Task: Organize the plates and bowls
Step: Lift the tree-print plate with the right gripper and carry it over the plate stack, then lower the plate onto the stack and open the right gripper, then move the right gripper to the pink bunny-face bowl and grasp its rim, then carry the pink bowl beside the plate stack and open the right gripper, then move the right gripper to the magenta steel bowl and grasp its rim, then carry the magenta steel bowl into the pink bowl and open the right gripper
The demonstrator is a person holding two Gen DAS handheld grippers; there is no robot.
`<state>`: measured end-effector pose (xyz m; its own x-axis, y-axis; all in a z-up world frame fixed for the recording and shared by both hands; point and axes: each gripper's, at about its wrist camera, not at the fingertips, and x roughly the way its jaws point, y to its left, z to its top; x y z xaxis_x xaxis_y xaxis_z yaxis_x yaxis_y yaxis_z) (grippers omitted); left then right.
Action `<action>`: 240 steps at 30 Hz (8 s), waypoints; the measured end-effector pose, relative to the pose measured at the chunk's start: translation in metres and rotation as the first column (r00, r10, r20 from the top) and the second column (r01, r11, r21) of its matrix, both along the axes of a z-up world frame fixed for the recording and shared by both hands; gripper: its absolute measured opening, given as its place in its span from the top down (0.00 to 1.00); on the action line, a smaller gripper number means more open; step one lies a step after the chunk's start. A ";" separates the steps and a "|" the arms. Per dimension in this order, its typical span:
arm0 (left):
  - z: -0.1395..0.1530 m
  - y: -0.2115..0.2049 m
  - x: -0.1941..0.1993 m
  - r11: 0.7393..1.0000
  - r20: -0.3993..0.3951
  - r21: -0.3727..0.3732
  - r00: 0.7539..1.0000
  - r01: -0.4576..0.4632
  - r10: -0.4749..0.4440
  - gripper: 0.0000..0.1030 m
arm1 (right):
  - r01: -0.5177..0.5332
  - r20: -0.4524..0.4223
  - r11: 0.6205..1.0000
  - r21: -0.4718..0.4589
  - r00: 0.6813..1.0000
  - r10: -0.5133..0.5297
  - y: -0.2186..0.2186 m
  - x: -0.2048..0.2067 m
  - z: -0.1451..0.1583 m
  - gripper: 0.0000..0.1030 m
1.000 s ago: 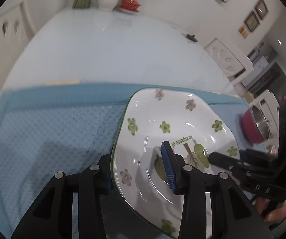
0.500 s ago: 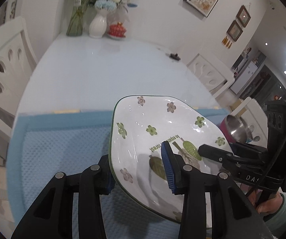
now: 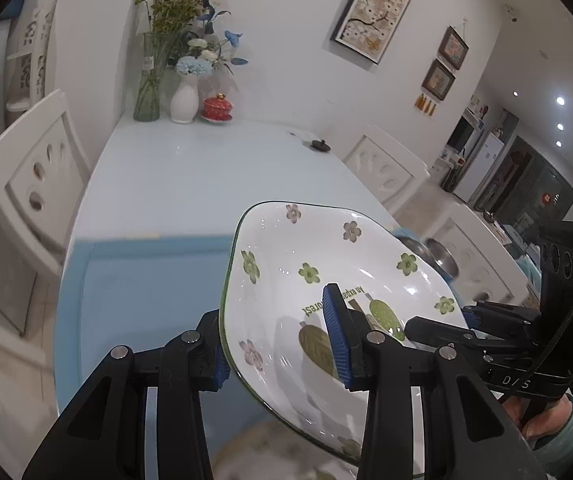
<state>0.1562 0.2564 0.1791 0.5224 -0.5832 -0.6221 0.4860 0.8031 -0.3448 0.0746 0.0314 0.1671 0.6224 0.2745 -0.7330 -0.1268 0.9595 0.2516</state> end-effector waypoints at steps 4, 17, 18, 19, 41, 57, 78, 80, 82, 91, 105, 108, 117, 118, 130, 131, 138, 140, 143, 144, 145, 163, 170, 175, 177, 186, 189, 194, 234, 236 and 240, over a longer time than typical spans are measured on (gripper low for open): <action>-0.005 0.004 -0.042 1.000 -0.047 -0.004 0.999 0.000 0.000 0.65 | -0.007 -0.046 1.000 0.015 0.999 0.007 0.004 -0.044 -0.007 0.66; -0.048 0.042 -0.134 0.995 -0.162 0.044 0.982 -0.088 0.094 0.65 | -0.123 -0.175 0.992 0.020 0.977 0.124 0.045 -0.133 -0.048 0.66; -0.051 0.046 -0.137 0.995 -0.173 0.032 0.980 -0.098 0.102 0.65 | -0.125 -0.176 0.992 0.028 0.976 0.128 0.046 -0.137 -0.052 0.66; -0.054 0.048 -0.139 0.995 -0.172 0.037 0.980 -0.097 0.102 0.65 | -0.127 -0.177 0.991 0.036 0.975 0.131 0.047 -0.139 -0.056 0.66; -0.111 0.052 -0.130 0.992 -0.277 0.122 0.958 -0.038 0.070 0.66 | -0.236 -0.226 0.970 -0.060 0.950 0.217 0.092 -0.140 -0.083 0.66; -0.107 0.064 -0.113 0.987 -0.305 0.111 0.941 -0.118 0.147 0.63 | 0.026 -0.295 0.999 -0.023 0.955 -0.032 0.030 -0.098 -0.085 0.66; -0.072 -0.004 -0.065 0.996 -0.260 0.073 0.965 0.044 -0.023 0.63 | 0.060 -0.393 0.998 0.014 0.918 -0.050 0.014 -0.090 -0.094 0.64; -0.074 -0.019 -0.059 0.995 -0.274 0.061 0.960 0.074 -0.055 0.63 | 0.075 -0.385 0.997 -0.023 0.920 -0.078 0.004 -0.097 -0.091 0.60; -0.070 -0.038 -0.058 0.993 -0.263 0.056 0.961 0.105 -0.087 0.63 | 0.097 -0.369 0.994 -0.053 0.923 -0.110 -0.011 -0.102 -0.085 0.52; -0.048 -0.141 -0.059 0.975 -0.244 0.081 0.953 0.207 -0.182 0.38 | 0.257 -0.258 0.964 -0.071 0.929 -0.267 -0.124 -0.097 -0.051 0.47; -0.095 -0.252 -0.044 0.994 -0.359 0.103 0.933 0.045 -0.005 0.40 | 0.270 -0.324 0.963 0.014 0.912 -0.251 -0.267 -0.023 -0.093 0.29; -0.104 -0.259 -0.043 0.994 -0.373 0.112 0.928 0.014 0.029 0.44 | 0.208 -0.331 0.978 0.009 0.924 -0.193 -0.261 -0.013 -0.107 0.33; -0.122 -0.272 -0.052 0.985 -0.381 0.171 0.920 -0.025 0.090 0.83 | 0.125 -0.376 0.992 0.033 0.921 -0.104 -0.251 -0.005 -0.135 0.77; -0.121 -0.271 -0.053 0.987 -0.382 0.157 0.920 -0.034 0.093 0.83 | 0.114 -0.375 0.993 0.040 0.922 -0.091 -0.250 -0.005 -0.135 0.78; -0.087 -0.260 -0.082 0.984 -0.317 0.155 0.940 -0.085 0.130 0.83 | 0.099 -0.315 0.994 0.041 0.946 -0.082 -0.239 -0.024 -0.099 0.78; -0.083 -0.261 -0.083 0.984 -0.308 0.155 0.942 -0.088 0.132 0.83 | 0.099 -0.312 0.994 0.046 0.947 -0.079 -0.237 -0.026 -0.095 0.77; -0.055 -0.238 -0.111 0.985 -0.268 0.142 0.954 -0.102 0.138 0.83 | 0.072 -0.300 0.994 0.083 0.953 -0.044 -0.216 -0.061 -0.072 0.77; -0.054 -0.232 -0.122 0.983 -0.271 0.149 0.951 -0.110 0.148 0.83 | 0.059 -0.315 0.994 0.091 0.949 -0.028 -0.209 -0.072 -0.075 0.76; -0.062 -0.226 -0.134 0.976 -0.277 0.183 0.946 -0.119 0.167 0.83 | 0.039 -0.343 0.995 0.096 0.939 -0.004 -0.197 -0.083 -0.085 0.76; -0.066 -0.225 -0.137 0.973 -0.280 0.196 0.945 -0.119 0.171 0.83 | 0.032 -0.357 0.995 0.095 0.934 0.004 -0.193 -0.084 -0.090 0.76; -0.071 -0.223 -0.139 0.971 -0.286 0.205 0.942 -0.119 0.176 0.83 | 0.029 -0.369 0.995 0.093 0.930 0.008 -0.190 -0.085 -0.095 0.76; -0.106 -0.212 -0.155 0.964 -0.322 0.225 0.923 -0.143 0.212 0.84 | 0.012 -0.418 0.998 0.058 0.908 0.013 -0.168 -0.090 -0.127 0.76; -0.109 -0.216 -0.154 0.961 -0.320 0.242 0.924 -0.134 0.209 0.84 | 0.020 -0.441 0.998 0.067 0.897 0.011 -0.172 -0.092 -0.134 0.76; -0.108 -0.218 -0.156 0.953 -0.307 0.267 0.925 -0.142 0.224 0.82 | 0.013 -0.476 0.996 0.093 0.879 0.033 -0.177 -0.095 -0.138 0.76; -0.108 -0.217 -0.156 0.949 -0.303 0.278 0.924 -0.148 0.233 0.81 | -0.002 -0.478 0.994 0.105 0.877 0.052 -0.178 -0.097 -0.136 0.76; -0.087 -0.206 -0.157 0.945 -0.271 0.271 0.927 -0.185 0.259 0.81 | -0.052 -0.477 0.992 0.115 0.873 0.102 -0.183 -0.116 -0.114 0.76; -0.075 -0.206 -0.155 0.946 -0.249 0.265 0.934 -0.189 0.257 0.81 | -0.055 -0.456 0.990 0.127 0.883 0.108 -0.191 -0.121 -0.100 0.76; -0.048 -0.217 -0.138 0.953 -0.198 0.261 0.958 -0.154 0.209 0.81 | -0.026 -0.387 0.989 0.144 0.918 0.080 -0.211 -0.114 -0.069 0.76; -0.133 -0.364 0.121 0.977 -0.327 0.155 0.941 0.147 -0.090 0.73 | 0.383 -0.422 0.890 0.248 0.869 -0.257 -0.297 0.076 -0.146 0.64; -0.131 -0.361 0.118 0.979 -0.320 0.146 0.943 0.145 -0.092 0.73 | 0.369 -0.413 0.901 0.227 0.875 -0.254 -0.292 0.079 -0.145 0.64; -0.121 -0.353 0.110 0.981 -0.293 0.131 0.951 0.146 -0.102 0.73 | 0.337 -0.388 0.923 0.188 0.888 -0.246 -0.285 0.073 -0.139 0.64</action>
